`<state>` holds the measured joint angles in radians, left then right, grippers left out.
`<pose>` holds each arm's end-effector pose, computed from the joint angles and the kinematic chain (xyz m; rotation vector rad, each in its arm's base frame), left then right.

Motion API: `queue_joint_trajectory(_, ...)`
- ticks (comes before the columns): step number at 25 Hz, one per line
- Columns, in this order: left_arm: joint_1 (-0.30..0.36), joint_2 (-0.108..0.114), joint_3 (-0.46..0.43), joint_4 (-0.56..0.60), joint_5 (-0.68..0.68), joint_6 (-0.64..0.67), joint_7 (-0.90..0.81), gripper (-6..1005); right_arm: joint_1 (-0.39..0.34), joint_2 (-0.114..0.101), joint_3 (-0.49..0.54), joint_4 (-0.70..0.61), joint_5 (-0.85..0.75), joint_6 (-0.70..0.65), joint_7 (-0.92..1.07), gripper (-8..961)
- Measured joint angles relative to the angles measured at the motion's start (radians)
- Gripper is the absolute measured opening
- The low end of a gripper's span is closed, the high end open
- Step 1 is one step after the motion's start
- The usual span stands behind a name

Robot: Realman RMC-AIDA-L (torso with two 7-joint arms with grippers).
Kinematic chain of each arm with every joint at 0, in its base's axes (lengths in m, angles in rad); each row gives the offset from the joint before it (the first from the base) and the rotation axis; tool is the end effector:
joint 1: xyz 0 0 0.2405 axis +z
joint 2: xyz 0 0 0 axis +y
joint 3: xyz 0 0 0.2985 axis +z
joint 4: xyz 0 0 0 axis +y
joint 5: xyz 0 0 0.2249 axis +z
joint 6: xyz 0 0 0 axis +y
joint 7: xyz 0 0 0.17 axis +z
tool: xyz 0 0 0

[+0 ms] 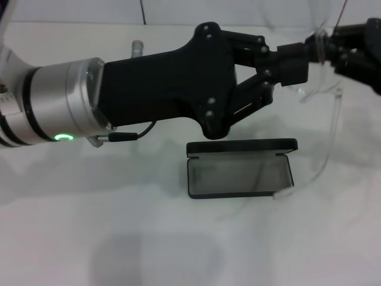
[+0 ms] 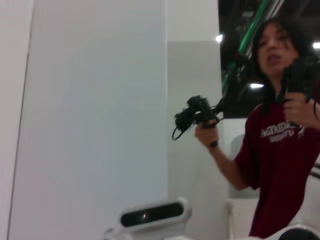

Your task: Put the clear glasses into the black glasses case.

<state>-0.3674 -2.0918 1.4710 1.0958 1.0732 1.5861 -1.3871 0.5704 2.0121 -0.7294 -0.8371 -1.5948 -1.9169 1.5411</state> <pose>-0.1181 0.3117 -0.0314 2.7346 -0.0189 1.5243 0.2007 0.3667 0.0496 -2.7703 0.2475 1.2585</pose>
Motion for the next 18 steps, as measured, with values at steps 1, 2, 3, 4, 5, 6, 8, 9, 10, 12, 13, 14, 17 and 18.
queue_joint_trajectory(1, 0.001, 0.0, -0.001, 0.0, -0.006, 0.007, 0.0, 78, 0.0, 0.0, 0.0, 0.0, 0.0, 0.0, 0.0, 113)
queue_joint_trajectory(2, 0.002, 0.001, -0.002, 0.0, -0.011, 0.014, 0.001, 78, -0.005, 0.0, 0.021, 0.012, 0.014, -0.004, -0.006, 113)
queue_joint_trajectory(3, 0.005, 0.001, -0.004, -0.001, -0.017, 0.022, 0.001, 78, -0.016, -0.002, 0.048, 0.031, 0.043, -0.016, -0.013, 113)
queue_joint_trajectory(4, 0.007, 0.001, -0.005, -0.002, -0.023, 0.027, 0.002, 78, -0.022, -0.005, 0.059, 0.039, 0.059, -0.024, -0.015, 113)
queue_joint_trajectory(5, 0.01, 0.001, -0.006, -0.005, -0.029, 0.032, 0.003, 78, -0.028, -0.008, 0.071, 0.05, 0.079, -0.034, -0.017, 113)
queue_joint_trajectory(6, 0.012, 0.001, -0.009, -0.009, -0.034, 0.035, 0.004, 77, -0.036, -0.016, 0.085, 0.063, 0.102, -0.048, -0.018, 113)
queue_joint_trajectory(8, 0.017, 0.001, -0.012, -0.013, -0.041, 0.039, 0.008, 77, -0.049, -0.032, 0.113, 0.098, 0.159, -0.088, -0.019, 113)
queue_joint_trajectory(9, 0.019, 0.001, -0.011, -0.014, -0.041, 0.039, 0.01, 77, -0.051, -0.037, 0.123, 0.115, 0.18, -0.103, -0.019, 113)
queue_joint_trajectory(10, 0.021, 0.001, -0.01, -0.014, -0.04, 0.039, 0.013, 77, -0.053, -0.041, 0.138, 0.139, 0.211, -0.122, -0.021, 113)
queue_joint_trajectory(12, 0.021, 0.001, -0.002, -0.018, -0.036, 0.041, 0.019, 76, -0.055, -0.045, 0.165, 0.179, 0.271, -0.159, -0.026, 113)
queue_joint_trajectory(13, 0.019, 0.001, 0.003, -0.021, -0.035, 0.042, 0.023, 76, -0.056, -0.045, 0.176, 0.193, 0.295, -0.174, -0.03, 113)
queue_joint_trajectory(14, 0.015, 0.001, 0.008, -0.026, -0.034, 0.046, 0.026, 76, -0.057, -0.045, 0.187, 0.207, 0.325, -0.189, -0.04, 113)
queue_joint_trajectory(17, -0.024, 0.001, 0.046, -0.074, -0.031, 0.067, 0.039, 75, -0.058, -0.041, 0.196, 0.232, 0.383, -0.201, -0.087, 113)
queue_joint_trajectory(18, -0.024, 0.001, 0.046, -0.074, -0.031, 0.067, 0.039, 75, -0.056, -0.041, 0.196, 0.242, 0.396, -0.201, -0.101, 113)
